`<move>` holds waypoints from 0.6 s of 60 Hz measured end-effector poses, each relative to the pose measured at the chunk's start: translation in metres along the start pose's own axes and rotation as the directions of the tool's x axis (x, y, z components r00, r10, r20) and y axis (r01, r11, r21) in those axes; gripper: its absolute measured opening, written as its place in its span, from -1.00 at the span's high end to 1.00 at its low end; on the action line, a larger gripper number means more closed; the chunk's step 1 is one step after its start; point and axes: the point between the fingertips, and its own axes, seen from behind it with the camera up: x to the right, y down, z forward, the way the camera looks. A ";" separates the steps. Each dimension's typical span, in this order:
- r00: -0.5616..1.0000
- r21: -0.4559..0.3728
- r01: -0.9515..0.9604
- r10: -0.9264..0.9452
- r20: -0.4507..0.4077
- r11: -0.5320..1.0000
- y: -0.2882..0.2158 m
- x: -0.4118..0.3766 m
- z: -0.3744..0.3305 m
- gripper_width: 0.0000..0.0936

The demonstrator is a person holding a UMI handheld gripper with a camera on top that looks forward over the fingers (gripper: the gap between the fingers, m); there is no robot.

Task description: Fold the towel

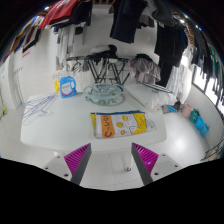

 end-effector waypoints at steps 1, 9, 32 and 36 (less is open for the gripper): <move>1.000 0.000 0.008 -0.008 0.010 1.000 -0.001 -0.006 0.003 -0.82; 0.995 0.009 0.059 -0.060 0.077 0.998 -0.009 -0.041 0.029 -0.82; 0.981 -0.001 0.123 -0.122 0.148 0.992 -0.019 -0.082 0.188 -0.83; 0.981 -0.016 0.133 -0.129 0.145 0.991 -0.020 -0.084 0.220 -0.82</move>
